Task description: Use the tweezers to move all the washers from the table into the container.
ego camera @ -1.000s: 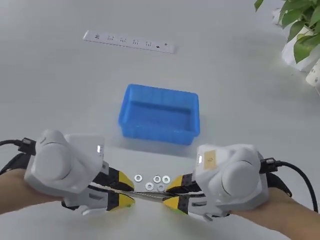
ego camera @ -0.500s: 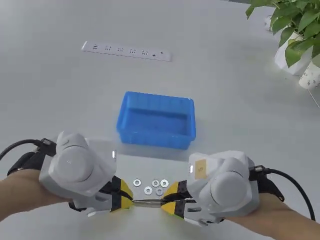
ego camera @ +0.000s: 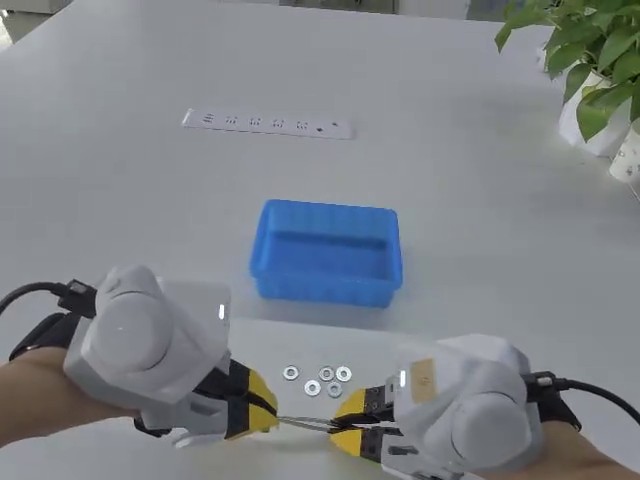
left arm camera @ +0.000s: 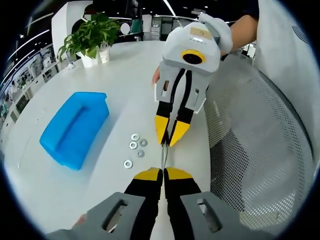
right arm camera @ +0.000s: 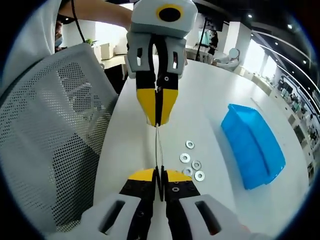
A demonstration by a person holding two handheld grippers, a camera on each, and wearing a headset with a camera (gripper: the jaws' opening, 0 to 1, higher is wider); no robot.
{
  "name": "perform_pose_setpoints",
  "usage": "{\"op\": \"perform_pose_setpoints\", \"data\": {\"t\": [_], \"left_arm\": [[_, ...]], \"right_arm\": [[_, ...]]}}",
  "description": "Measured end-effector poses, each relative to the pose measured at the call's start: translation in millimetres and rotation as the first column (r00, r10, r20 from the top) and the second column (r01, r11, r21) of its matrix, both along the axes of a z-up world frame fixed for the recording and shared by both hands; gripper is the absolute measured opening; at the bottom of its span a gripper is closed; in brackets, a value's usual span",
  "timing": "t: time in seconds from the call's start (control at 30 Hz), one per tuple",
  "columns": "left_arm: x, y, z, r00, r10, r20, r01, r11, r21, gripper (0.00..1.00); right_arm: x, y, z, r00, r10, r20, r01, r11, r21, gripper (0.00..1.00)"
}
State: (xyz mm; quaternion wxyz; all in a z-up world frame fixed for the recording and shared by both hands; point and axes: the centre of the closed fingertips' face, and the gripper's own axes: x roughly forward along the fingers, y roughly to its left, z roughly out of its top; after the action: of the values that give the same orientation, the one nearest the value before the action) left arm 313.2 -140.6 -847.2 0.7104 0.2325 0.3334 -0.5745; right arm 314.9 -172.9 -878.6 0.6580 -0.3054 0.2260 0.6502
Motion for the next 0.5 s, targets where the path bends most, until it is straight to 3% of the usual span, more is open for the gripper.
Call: {"op": "perform_pose_setpoints", "data": {"t": [0.2, 0.33, 0.43, 0.5], "left_arm": [[1.6, -2.2, 20.3, 0.999, -0.018, 0.031, 0.018, 1.000, 0.006, 0.06], [3.8, -7.2, 35.5, 0.998, -0.032, 0.055, 0.033, 0.999, -0.009, 0.06], [3.1, -14.4, 42.4, 0.998, -0.033, 0.061, 0.036, 0.999, -0.041, 0.05], [3.7, -17.9, 42.1, 0.997, -0.038, 0.070, 0.040, 0.998, -0.037, 0.05]], "right_arm": [[2.2, 6.5, 7.0, 1.000, -0.025, 0.009, 0.025, 0.997, 0.068, 0.07], [5.4, 10.5, 16.7, 0.995, -0.091, -0.035, 0.096, 0.979, 0.177, 0.07], [3.8, 9.2, 16.2, 0.995, -0.096, -0.039, 0.102, 0.977, 0.185, 0.07], [1.3, 8.9, 14.7, 0.995, -0.094, -0.028, 0.097, 0.978, 0.185, 0.07]]}}
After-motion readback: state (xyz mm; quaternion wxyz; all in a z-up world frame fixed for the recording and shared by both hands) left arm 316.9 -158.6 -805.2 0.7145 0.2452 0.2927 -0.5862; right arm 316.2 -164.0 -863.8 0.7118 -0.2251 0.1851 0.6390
